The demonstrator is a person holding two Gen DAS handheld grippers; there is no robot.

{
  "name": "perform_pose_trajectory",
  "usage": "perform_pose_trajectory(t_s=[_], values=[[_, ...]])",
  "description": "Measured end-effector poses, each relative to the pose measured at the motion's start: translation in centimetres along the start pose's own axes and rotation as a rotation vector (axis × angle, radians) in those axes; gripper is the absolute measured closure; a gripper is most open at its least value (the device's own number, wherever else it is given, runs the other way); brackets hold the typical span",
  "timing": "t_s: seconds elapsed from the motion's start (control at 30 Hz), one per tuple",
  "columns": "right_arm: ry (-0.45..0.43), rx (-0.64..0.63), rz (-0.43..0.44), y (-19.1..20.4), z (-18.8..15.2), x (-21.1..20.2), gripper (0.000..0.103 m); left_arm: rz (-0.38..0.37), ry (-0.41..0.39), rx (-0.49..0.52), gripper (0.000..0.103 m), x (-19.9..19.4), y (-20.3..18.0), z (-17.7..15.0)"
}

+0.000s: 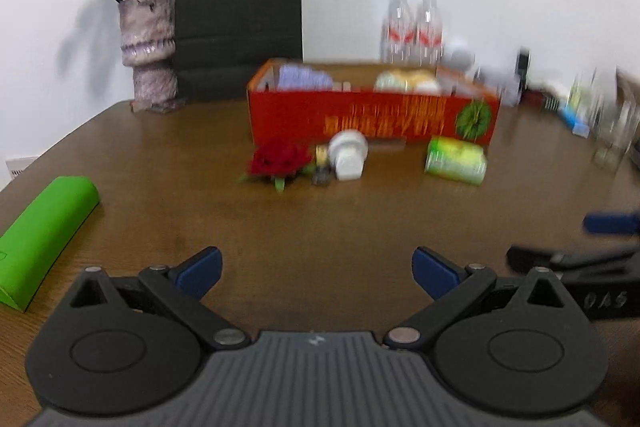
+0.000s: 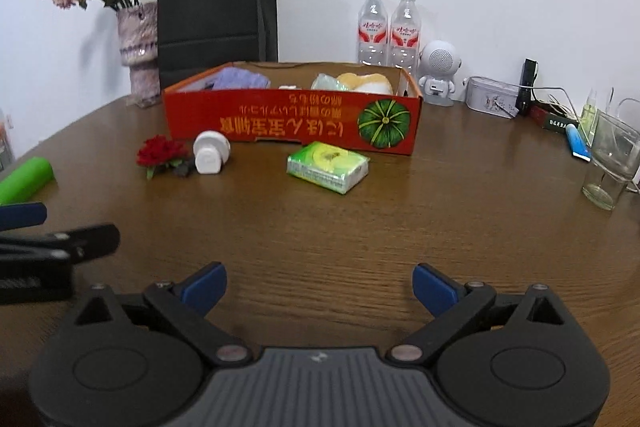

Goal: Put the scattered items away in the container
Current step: 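Move both tools back toward the white round cap and red rose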

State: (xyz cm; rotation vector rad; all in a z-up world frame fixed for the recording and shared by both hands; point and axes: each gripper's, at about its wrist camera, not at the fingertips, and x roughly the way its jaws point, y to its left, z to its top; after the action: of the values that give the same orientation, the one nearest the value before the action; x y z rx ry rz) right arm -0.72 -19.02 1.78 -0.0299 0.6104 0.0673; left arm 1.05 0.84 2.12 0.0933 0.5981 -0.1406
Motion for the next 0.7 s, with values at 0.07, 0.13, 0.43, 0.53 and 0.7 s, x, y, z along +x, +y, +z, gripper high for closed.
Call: perform_pose_trajectory(t_s=[0.07,0.13,0.43,0.53,0.7], values=[[0.016,-0.011,-0.011,0.1,-0.3,0.3,0.003,0.007,0.044,0.044,0.000,0.8,-0.5,-0.2],[0.029,-0.022,-0.011,0.2,-0.5,0.5,0.003,0.009,0.070,0.061,0.000,1.1,-0.7,-0.6],[0.087,0.026,0.007,-0.5,-0.5,1.4,0.000,-0.032,0.106,-0.015,0.000,1.6,0.3,-0.8],[0.088,0.024,0.005,-0.5,-0.5,1.5,0.000,-0.033,0.107,-0.018,0.000,1.6,0.3,-0.7],[0.089,0.023,0.006,-0.5,-0.5,1.5,0.000,-0.045,0.107,-0.018,0.000,1.5,0.3,-0.5]])
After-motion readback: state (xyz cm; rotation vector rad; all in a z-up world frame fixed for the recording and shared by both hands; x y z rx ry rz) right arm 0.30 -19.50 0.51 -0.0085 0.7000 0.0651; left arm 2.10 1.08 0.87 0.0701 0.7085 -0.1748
